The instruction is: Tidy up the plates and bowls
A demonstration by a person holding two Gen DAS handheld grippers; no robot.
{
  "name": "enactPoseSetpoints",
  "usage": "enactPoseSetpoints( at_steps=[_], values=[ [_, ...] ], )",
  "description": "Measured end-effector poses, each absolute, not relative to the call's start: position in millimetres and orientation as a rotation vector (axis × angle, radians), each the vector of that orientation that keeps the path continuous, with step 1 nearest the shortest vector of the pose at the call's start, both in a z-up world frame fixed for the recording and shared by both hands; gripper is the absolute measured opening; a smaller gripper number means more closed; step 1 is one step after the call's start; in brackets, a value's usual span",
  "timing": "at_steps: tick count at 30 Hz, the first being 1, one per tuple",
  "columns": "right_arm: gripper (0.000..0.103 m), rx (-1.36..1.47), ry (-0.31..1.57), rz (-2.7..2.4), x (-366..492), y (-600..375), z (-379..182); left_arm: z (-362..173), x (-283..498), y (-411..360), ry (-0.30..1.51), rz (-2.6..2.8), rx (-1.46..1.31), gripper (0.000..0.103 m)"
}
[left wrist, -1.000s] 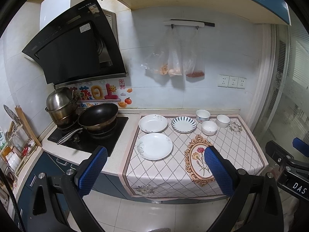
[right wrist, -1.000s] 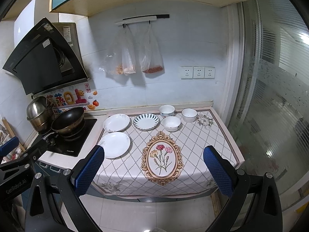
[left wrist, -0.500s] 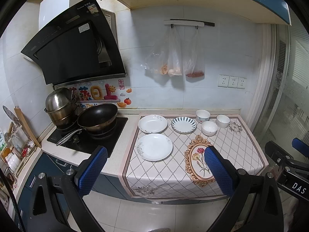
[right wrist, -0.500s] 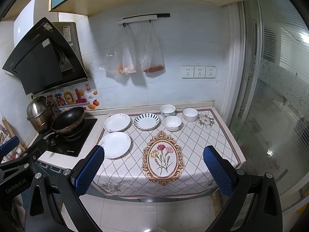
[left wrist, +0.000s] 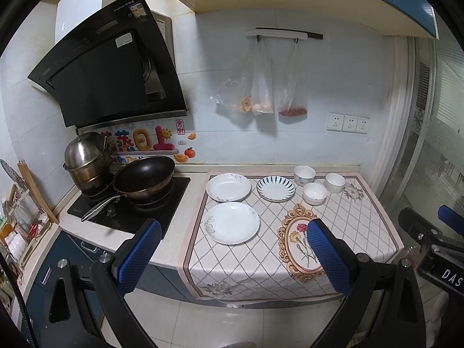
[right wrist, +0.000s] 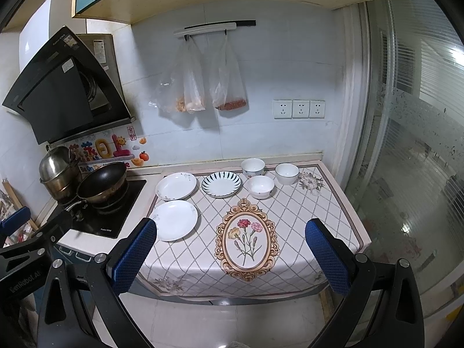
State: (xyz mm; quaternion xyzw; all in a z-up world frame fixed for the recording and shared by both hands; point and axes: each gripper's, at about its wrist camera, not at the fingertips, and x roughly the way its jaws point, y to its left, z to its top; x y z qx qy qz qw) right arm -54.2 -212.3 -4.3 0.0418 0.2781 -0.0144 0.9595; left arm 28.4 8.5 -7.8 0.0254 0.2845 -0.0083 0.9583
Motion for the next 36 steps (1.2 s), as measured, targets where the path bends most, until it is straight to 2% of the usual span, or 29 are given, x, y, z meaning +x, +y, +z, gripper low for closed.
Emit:
enactPoseSetpoints(
  at_steps=[6,16,19,22,28,30,32,34,36],
  values=[
    [0.103,0.141,0.579,-0.005,-24,-201,-29,-40,63,38,0.585,-0.022,0.035,0.103],
    [0.103,0.249,0.868,0.108,115,-180,-145,-137,195,89,0.777,0.083,0.0,0.103],
    [0.103,0.291,0.95,0.162,171,-179,-188,-179,246,98,0.876,0.098,-0.008,0.099],
    [0.102,0.341,1.022,0.231,238,-176,-239,-220,295,102,0.978,0.11,-0.004,0.089],
    [0.094,0.371,1.164,0.333,347,-163,-320,-306,382,113,1.188,0.088,-0.056,0.084],
    [0.085,0.374,1.217,0.359,379,-157,-347,-327,400,116,1.237,0.09,-0.061,0.077],
    [0.079,0.392,1.255,0.387,406,-152,-370,-347,415,121,1.282,0.084,-0.074,0.074],
    [0.072,0.409,1.291,0.406,422,-146,-387,-362,427,126,1.313,0.069,-0.104,0.068],
    [0.062,0.437,1.332,0.425,440,-143,-407,-374,434,128,1.347,0.042,-0.129,0.054]
  ],
)
